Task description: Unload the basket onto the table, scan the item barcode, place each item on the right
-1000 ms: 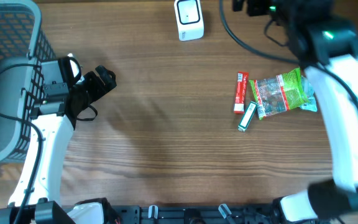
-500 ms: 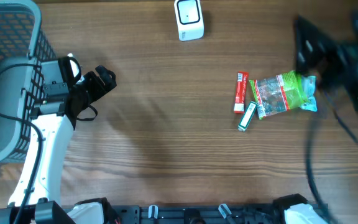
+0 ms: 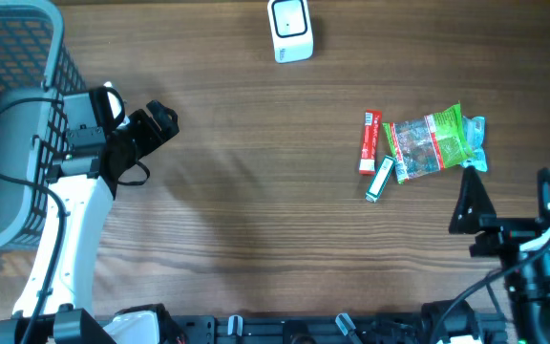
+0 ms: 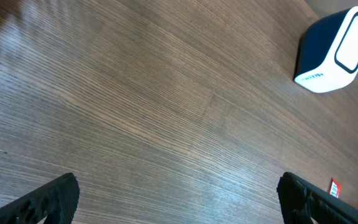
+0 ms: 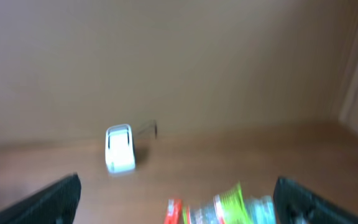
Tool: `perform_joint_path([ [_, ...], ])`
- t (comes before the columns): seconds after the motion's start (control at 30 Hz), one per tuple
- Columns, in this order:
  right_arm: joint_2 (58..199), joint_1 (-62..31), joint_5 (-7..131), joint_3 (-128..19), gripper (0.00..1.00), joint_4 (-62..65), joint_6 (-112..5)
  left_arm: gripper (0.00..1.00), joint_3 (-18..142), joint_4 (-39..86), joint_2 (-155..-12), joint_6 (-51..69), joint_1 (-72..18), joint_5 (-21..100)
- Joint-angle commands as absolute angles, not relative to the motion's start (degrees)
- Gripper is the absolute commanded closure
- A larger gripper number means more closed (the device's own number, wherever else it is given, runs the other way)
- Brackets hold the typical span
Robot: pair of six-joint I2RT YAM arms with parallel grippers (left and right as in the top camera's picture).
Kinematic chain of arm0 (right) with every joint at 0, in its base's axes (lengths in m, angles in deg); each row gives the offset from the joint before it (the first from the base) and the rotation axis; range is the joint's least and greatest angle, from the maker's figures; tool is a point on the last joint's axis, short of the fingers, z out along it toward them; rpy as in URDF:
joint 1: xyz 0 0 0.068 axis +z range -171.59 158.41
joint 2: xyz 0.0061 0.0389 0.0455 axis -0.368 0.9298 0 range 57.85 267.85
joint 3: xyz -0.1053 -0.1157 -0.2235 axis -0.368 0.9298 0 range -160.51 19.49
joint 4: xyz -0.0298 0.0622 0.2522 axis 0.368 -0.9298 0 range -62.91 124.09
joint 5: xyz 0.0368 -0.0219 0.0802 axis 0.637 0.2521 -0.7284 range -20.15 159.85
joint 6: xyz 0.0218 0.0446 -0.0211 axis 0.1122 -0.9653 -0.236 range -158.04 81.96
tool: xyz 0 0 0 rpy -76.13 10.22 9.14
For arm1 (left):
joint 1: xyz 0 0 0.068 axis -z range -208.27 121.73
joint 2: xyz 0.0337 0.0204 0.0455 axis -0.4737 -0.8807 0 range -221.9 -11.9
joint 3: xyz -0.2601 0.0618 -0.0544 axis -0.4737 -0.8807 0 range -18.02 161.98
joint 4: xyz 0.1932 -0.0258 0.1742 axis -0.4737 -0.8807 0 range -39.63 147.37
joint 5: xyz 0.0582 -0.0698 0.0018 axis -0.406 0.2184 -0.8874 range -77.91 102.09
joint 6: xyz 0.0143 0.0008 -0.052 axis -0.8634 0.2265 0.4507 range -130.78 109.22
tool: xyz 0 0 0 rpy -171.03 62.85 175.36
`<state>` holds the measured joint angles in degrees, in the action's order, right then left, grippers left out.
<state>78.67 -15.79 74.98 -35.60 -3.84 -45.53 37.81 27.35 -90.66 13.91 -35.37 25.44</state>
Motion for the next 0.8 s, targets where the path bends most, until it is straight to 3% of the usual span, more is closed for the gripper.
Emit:
perform_joint_path([
  [0.0, 70.5, -17.3, 73.0, -24.1, 0.0, 8.4, -45.5, 0.0, 37.8, 27.5, -90.8, 13.4, -35.5, 25.5],
  [0.23, 60.0, -18.9, 66.1, -1.3, 0.0, 42.1, -45.5, 0.0, 37.8, 27.5, -90.8, 13.4, -35.5, 25.5],
  [0.4, 58.1, -18.9, 66.1, 11.6, 0.0, 59.1, -45.7, 0.0, 37.8, 27.5, -90.8, 13.4, -35.5, 25.5],
  [0.57, 58.0, -18.9, 67.0, 19.3, 0.0, 60.5, -47.5, 0.0, 37.8, 27.5, -90.8, 13.4, -35.5, 25.5],
  [0.77, 58.0, -18.9, 67.2, 19.2, 0.0, 47.5, -47.7, 0.0, 37.8, 27.5, -90.8, 13.4, -35.5, 25.5],
])
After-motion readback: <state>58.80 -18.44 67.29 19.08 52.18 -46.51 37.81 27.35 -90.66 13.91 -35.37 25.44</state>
